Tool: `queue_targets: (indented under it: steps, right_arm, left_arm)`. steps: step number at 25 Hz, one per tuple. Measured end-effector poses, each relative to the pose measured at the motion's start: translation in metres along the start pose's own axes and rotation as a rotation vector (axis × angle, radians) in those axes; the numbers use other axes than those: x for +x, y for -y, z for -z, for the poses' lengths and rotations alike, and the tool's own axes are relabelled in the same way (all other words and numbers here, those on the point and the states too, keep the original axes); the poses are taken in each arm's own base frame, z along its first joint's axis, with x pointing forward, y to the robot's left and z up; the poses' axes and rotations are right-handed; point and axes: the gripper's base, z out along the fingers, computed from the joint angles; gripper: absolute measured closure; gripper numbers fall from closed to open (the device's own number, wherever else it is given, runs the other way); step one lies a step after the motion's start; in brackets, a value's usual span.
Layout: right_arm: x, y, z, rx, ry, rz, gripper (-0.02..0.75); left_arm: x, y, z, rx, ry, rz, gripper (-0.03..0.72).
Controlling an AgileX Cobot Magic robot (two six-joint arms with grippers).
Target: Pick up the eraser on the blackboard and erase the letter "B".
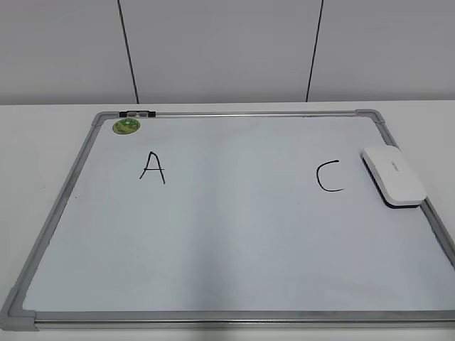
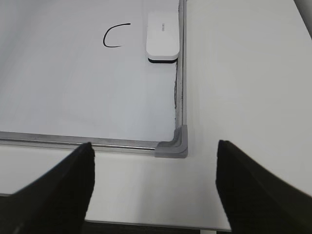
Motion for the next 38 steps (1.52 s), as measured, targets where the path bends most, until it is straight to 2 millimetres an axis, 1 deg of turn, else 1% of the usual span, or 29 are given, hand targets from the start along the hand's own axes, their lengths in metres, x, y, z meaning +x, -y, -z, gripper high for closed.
queue_targets:
  steps: [7,38]
  right_arm:
    - [0.0005,0.0051,0.0001,0.056,-0.005,-0.02,0.164]
    - [0.0005,0.0051,0.0001,0.056,-0.004,-0.036,0.164]
  left_arm:
    - [0.0,0.0,0.0,0.0,0.0,0.0,0.305]
    - [-0.0001,0.0001,-0.0002,-0.018,0.0,0.01,0.305]
